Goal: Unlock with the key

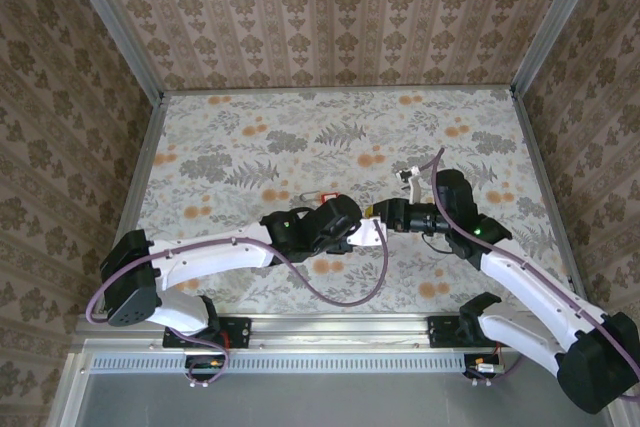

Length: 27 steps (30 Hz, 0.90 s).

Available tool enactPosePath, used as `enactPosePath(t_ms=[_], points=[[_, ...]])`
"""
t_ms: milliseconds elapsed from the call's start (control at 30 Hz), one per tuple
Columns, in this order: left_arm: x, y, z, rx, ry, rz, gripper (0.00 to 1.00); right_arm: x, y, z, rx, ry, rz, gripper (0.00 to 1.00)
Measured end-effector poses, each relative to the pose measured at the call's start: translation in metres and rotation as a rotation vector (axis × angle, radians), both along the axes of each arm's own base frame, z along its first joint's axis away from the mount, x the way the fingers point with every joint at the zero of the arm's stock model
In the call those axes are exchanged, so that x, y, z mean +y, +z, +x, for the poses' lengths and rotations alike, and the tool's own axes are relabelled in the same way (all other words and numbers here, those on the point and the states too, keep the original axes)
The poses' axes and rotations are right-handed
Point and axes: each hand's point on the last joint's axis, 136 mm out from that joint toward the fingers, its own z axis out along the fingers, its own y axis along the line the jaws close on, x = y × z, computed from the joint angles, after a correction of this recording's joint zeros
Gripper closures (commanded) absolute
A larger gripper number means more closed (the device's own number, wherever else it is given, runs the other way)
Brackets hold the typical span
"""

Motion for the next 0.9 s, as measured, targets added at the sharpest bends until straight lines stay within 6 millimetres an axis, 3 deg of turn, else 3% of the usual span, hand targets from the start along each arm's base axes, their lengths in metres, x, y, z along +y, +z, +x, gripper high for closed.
enactPosePath(t_ms=[300,567,767,900], points=[[0.002,-0.005,0.000,0.006,0.003,0.018,0.84,-0.004,-0.002,0.000,0.020,-0.016,-0.003,0.84],[0.001,-0.014,0.000,0.016,0.004,0.040,0.84,0.002,-0.014,-0.004,0.070,0.018,0.000,0.81],[0.003,-0.015,0.003,0.020,0.014,0.042,0.84,0.003,-0.018,-0.006,0.072,0.028,-0.009,0.88],[0.006,-0.016,0.006,0.024,0.025,0.050,0.84,0.002,-0.025,-0.009,0.089,0.032,-0.014,0.87]])
